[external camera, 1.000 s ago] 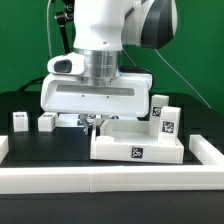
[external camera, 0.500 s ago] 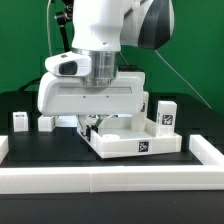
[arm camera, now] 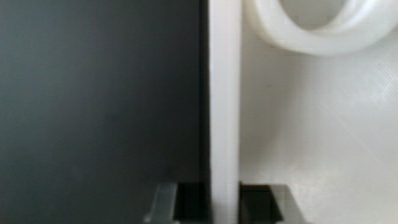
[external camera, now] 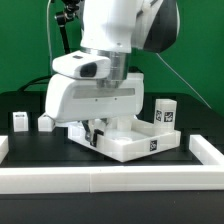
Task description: Assemble square table
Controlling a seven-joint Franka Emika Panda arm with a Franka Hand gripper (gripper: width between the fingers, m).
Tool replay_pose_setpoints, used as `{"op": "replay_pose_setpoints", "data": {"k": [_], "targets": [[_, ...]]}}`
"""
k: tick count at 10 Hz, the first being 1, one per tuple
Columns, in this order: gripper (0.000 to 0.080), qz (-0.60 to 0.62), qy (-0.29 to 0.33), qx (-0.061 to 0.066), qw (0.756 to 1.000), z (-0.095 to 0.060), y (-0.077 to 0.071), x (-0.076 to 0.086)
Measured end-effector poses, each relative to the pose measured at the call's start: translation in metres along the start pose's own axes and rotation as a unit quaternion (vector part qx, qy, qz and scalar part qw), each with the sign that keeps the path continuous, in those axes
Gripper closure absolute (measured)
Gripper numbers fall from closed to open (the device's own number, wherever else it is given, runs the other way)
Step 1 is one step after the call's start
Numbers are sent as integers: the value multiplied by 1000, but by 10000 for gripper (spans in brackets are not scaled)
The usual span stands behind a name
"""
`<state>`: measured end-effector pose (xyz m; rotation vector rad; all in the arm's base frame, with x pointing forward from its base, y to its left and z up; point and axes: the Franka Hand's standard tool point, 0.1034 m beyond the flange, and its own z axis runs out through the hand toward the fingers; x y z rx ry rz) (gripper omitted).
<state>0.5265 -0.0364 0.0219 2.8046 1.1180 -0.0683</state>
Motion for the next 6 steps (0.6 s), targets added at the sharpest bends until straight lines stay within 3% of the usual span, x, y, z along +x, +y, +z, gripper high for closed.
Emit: {"op": "replay_pose_setpoints", "data": {"k": [1, 6], "targets": [[736, -39, 0, -3, 999, 1, 2, 7], [736, -158, -13, -10, 987, 2, 8, 1]]}}
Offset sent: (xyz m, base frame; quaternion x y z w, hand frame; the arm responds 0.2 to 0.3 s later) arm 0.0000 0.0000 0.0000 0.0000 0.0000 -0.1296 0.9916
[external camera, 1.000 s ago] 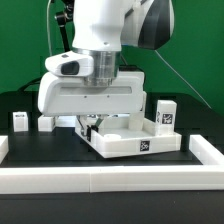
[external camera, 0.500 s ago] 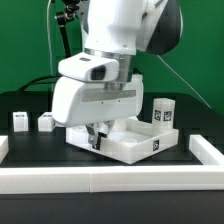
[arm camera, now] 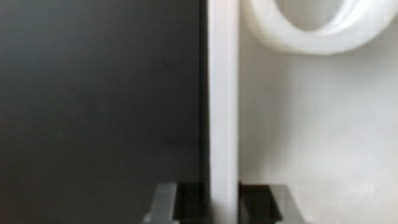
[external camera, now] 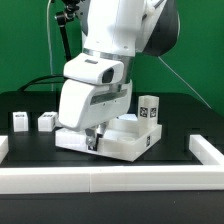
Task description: Assemble square table
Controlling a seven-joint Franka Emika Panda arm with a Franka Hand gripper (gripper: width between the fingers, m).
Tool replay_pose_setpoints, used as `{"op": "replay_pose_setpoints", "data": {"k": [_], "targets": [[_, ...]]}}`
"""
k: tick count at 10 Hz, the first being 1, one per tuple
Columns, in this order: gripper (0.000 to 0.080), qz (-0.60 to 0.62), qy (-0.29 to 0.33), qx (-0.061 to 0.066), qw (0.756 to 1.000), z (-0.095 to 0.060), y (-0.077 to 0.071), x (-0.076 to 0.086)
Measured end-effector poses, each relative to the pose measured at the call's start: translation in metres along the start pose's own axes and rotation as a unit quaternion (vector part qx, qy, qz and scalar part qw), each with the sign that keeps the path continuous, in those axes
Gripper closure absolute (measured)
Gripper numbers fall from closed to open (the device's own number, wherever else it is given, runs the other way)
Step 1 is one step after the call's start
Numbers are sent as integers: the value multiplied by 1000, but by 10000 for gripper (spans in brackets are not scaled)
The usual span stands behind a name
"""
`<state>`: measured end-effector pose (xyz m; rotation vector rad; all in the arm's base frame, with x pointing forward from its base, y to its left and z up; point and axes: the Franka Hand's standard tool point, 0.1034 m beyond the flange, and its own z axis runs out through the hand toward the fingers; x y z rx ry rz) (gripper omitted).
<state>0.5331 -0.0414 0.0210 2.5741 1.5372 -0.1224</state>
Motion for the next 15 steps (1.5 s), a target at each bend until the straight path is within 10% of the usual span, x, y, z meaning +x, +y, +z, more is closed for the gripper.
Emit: {"op": "replay_pose_setpoints", "data": {"k": [5, 9, 15], "targets": [[736, -190, -18, -21, 981, -9, 17, 47], [737, -278, -34, -22, 960, -6, 20, 38], [739, -197, -36, -16, 980, -19, 37, 103]]}}
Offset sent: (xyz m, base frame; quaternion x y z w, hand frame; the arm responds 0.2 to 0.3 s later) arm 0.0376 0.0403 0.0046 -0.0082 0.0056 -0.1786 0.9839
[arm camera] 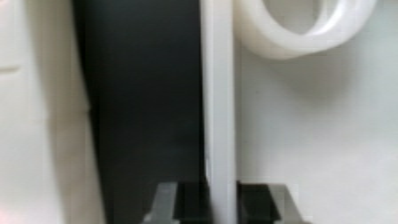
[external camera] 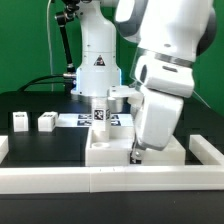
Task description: Assemble square table
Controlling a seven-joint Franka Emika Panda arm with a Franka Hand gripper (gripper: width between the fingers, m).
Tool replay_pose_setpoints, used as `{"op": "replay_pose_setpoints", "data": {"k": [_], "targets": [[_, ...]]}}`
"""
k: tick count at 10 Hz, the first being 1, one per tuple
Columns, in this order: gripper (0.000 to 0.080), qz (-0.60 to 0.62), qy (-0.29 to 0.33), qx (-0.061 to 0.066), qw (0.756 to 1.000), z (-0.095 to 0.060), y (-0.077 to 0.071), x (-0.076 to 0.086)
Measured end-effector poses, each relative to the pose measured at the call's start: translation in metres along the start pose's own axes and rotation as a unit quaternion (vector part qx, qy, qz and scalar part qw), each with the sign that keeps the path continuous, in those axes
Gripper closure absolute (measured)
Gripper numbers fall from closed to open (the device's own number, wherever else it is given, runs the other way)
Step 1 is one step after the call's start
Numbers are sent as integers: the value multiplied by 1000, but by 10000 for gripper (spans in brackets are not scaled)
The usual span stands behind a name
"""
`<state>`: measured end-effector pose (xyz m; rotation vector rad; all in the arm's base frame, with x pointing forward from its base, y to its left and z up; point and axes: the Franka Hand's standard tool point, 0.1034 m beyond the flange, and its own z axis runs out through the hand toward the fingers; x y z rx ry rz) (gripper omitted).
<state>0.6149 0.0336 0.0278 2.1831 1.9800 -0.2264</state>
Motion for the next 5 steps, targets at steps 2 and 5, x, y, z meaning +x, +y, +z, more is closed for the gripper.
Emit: {"op": "replay_pose_setpoints", "data": {"k": [2, 5], "targets": [[739, 25, 4, -2, 1000, -7, 6, 13], [739, 26, 3, -1, 1000, -5, 6, 11]]}}
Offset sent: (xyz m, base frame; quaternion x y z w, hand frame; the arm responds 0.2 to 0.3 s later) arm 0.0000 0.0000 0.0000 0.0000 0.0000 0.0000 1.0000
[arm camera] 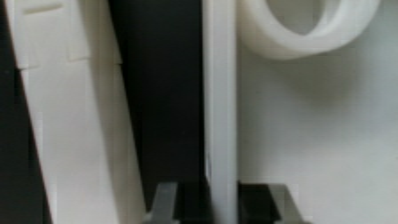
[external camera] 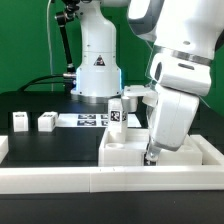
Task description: Assemble square table
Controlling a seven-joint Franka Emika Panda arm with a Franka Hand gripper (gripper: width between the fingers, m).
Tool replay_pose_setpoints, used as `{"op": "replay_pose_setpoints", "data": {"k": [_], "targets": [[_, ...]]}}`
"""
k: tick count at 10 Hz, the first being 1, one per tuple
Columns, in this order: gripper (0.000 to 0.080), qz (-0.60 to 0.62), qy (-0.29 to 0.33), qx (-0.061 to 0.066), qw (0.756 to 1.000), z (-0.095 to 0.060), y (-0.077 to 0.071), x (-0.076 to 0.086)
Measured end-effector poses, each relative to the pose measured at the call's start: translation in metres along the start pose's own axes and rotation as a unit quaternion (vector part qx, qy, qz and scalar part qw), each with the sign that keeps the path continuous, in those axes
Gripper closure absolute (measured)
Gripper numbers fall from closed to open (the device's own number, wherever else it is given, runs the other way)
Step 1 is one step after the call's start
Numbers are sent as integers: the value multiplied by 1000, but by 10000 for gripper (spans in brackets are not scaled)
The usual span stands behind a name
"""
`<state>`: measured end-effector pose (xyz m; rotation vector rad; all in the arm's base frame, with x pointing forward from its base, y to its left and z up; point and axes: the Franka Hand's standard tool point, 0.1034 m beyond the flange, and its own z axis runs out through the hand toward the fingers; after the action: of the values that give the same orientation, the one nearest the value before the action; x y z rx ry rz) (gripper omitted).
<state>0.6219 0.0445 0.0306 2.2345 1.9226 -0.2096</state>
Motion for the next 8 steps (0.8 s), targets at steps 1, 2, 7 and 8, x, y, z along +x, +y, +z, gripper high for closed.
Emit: {"op": "replay_pose_setpoints", "data": {"k": [1, 2, 7, 8], "targets": [[739, -2, 0, 0, 1000, 0, 0, 1], [739, -11, 0, 0, 1000, 0, -2, 6], [732, -43, 3, -5, 999, 1, 7, 21], [732, -42, 1, 0, 999, 1, 4, 20]]}}
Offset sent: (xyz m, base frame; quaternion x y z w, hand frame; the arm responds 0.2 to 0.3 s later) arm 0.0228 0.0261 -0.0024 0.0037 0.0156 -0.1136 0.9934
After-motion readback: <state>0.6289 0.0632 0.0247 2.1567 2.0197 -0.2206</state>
